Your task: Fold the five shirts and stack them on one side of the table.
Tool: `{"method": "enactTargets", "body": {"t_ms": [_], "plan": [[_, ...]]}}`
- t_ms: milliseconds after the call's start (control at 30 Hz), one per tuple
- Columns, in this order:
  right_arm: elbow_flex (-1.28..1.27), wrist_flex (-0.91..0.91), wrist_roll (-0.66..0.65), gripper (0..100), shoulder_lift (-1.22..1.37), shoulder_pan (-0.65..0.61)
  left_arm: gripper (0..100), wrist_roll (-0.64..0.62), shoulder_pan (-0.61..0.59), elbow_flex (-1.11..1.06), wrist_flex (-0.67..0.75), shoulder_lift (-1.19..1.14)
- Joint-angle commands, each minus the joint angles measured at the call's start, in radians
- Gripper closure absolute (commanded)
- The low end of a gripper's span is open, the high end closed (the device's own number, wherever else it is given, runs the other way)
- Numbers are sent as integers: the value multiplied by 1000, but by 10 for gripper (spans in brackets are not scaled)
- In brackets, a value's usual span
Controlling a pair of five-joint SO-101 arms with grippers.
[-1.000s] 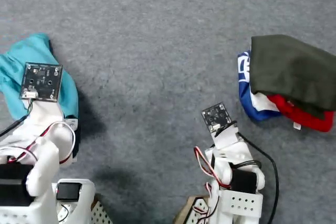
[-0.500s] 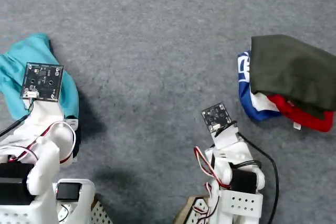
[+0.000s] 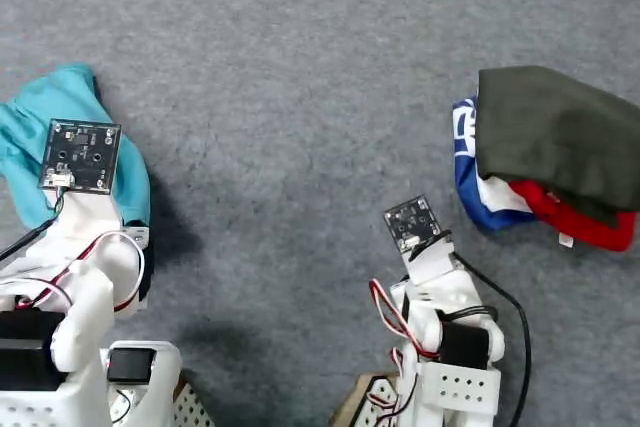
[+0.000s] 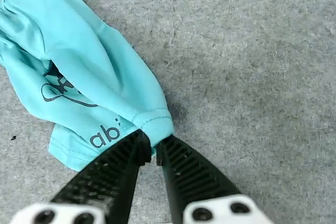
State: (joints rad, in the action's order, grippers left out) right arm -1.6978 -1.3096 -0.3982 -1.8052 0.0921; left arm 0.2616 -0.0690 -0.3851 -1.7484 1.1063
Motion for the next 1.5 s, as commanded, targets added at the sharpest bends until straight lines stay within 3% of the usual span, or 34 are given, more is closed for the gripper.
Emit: {"method": "enactTargets", "body": {"t_ms": [0, 567, 733, 1233, 1333, 1467], "plan": [[8, -3, 11, 996, -113, 15, 981, 6, 9, 3, -9, 4], [8, -3, 11, 996, -113, 15, 981, 3, 8, 25, -11, 4], [8, -3, 11, 996, -113, 15, 981, -114, 20, 66, 109, -54], [8, -17, 14, 996, -113, 10, 977, -109, 488, 471, 9, -440], [10, 3, 6, 996, -113, 13, 876, -94, 560, 460, -12, -466], [13, 189, -81, 996, -113, 28, 760, -198, 508, 463, -11, -450]]}}
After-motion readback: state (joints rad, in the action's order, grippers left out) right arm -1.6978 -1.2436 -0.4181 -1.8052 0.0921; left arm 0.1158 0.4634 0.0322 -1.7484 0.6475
